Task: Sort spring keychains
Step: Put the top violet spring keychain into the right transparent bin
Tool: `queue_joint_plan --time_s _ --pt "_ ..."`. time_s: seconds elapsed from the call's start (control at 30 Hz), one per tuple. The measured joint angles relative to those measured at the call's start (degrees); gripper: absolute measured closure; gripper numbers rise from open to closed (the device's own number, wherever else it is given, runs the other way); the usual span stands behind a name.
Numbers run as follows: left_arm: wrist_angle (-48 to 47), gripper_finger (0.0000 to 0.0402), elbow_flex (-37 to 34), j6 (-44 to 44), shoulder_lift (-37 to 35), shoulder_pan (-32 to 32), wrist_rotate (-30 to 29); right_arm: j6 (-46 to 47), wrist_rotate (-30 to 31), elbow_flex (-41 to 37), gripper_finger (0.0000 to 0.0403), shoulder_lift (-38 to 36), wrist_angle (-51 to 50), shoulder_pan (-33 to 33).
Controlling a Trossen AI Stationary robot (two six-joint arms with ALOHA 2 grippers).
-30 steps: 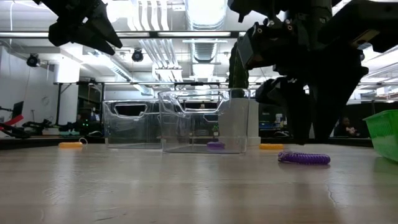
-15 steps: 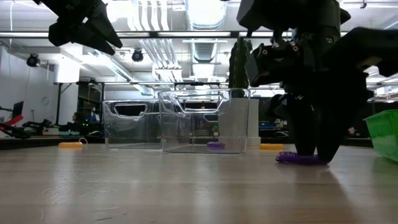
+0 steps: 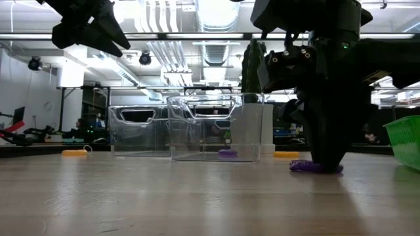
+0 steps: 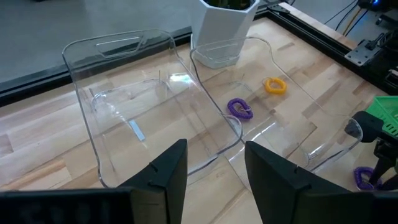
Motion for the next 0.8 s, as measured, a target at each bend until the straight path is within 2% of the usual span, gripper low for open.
queue_joint_plan --time_s 0.17,0.37,0.6,0.8 --pt "0.0 0.0248 0.0 0.0 0.0 0.0 0.0 1.8 0.5 0.6 0.0385 0.1 0.6 0.0" --pt "0.1 0.0248 0.0 0.0 0.0 0.0 0.0 2.9 -2.1 2.4 0.0387 -0.1 0.2 0.0" --pt "0.1 0.0248 0.0 0.0 0.0 0.0 0.0 2.0 -14.0 8.8 0.0389 -1.4 0.1 0.0" --pt "0.1 0.0248 0.0 0.0 0.0 0.0 0.0 -3.8 -26.8 15.6 0.0389 -3.6 0.2 0.0"
